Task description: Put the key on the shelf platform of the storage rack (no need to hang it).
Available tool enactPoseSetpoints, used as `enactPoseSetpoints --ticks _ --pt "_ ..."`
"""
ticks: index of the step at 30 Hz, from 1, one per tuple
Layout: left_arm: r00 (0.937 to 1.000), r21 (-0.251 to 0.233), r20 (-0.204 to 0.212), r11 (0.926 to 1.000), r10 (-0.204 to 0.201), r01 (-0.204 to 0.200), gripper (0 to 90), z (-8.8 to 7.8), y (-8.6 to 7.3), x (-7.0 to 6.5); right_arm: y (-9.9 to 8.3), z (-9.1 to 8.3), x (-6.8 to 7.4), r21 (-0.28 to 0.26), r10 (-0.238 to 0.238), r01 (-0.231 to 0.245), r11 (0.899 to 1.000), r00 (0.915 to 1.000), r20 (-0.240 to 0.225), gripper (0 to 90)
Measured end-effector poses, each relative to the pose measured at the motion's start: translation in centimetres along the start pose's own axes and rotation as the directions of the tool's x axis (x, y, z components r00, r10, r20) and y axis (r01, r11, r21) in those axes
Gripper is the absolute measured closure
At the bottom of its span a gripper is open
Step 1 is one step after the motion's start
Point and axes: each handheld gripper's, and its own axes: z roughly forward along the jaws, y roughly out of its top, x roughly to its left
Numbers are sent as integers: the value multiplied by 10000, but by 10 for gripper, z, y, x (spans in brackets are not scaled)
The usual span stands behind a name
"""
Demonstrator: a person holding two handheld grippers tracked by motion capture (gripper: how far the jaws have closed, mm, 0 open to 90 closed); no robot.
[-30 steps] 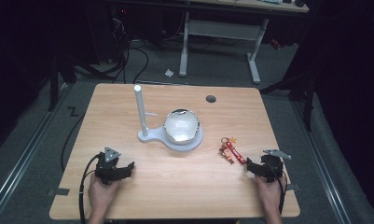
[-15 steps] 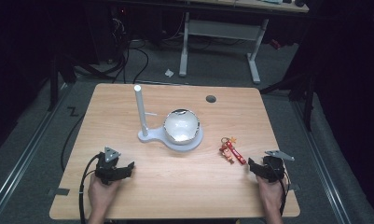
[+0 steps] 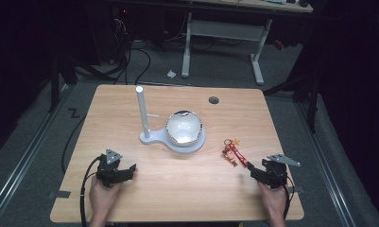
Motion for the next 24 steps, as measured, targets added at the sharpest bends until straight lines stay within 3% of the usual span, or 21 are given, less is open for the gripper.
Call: enactPoseSetpoints --ticks 11,24 --pt "10000 8 -1 10000 9 -9 223 0 0 0 16 19 26 75 -623 628 9980 9966 -541 269" --pt "10000 4 -2 10000 3 -3 223 0 0 0 36 49 32 463 -657 703 9965 9933 -947 221"
